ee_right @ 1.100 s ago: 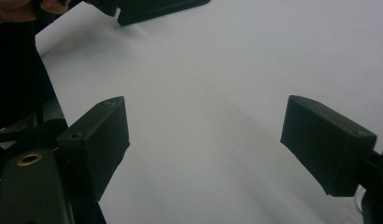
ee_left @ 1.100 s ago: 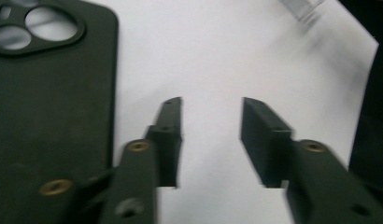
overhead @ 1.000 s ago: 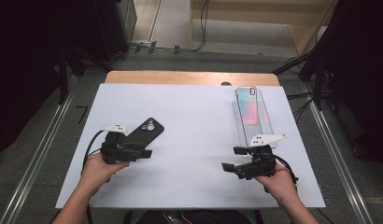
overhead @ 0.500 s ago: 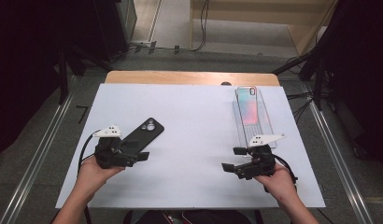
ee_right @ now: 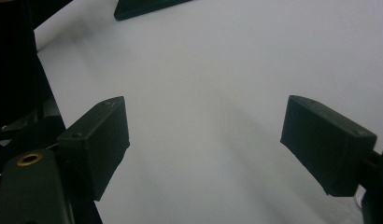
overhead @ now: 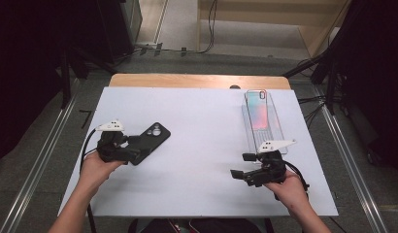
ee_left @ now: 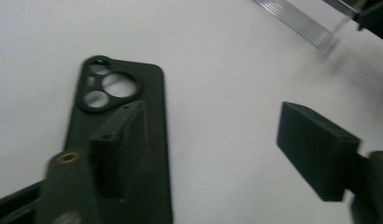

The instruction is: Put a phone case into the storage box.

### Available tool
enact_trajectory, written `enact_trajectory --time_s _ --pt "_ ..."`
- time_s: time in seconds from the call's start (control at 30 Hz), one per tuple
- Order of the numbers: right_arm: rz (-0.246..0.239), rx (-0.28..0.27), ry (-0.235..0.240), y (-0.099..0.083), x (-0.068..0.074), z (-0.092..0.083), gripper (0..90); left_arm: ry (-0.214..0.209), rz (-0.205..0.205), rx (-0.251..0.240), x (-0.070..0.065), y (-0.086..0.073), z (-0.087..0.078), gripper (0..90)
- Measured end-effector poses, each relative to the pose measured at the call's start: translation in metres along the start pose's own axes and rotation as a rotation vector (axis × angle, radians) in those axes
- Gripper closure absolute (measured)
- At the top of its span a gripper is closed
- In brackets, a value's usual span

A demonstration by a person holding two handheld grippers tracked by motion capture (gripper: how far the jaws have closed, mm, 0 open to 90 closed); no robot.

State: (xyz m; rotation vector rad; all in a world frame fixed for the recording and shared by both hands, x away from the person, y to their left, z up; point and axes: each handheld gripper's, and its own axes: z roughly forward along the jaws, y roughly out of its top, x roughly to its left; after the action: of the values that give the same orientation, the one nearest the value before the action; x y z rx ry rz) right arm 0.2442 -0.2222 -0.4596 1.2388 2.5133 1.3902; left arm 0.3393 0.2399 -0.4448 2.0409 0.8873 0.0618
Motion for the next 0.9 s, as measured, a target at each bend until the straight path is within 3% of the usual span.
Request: enact_trajectory --time_s 0.07,0.2,0.4,0.5,0.83,0.9 --pt "-0.001 0.005 -0.005 0.000 -0.001 0.000 13.5 -0.002 -0.006 -0.007 0.006 0.001 0.001 20.4" --pt "0.000 0.006 0.000 0.000 -0.001 0.000 13.5 0.004 -0.006 0.040 0.017 0.004 0.009 0.0" --pt "0.001 0.004 0.000 0.000 -0.001 0.000 13.5 0.049 0.016 0.071 0.025 0.003 0.023 1.7" --pt "0.000 0.004 0.000 0.000 -0.001 0.000 13.5 0.056 0.006 0.071 0.031 0.001 0.031 1.7" --pt "0.005 0.001 0.000 -0.001 -0.001 -0.001 13.5 0.110 0.076 0.134 0.039 -0.007 0.053 1.7" --pt "0.004 0.001 0.001 -0.001 -0.001 -0.001 13.5 0.108 0.072 0.146 0.040 -0.008 0.055 1.7"
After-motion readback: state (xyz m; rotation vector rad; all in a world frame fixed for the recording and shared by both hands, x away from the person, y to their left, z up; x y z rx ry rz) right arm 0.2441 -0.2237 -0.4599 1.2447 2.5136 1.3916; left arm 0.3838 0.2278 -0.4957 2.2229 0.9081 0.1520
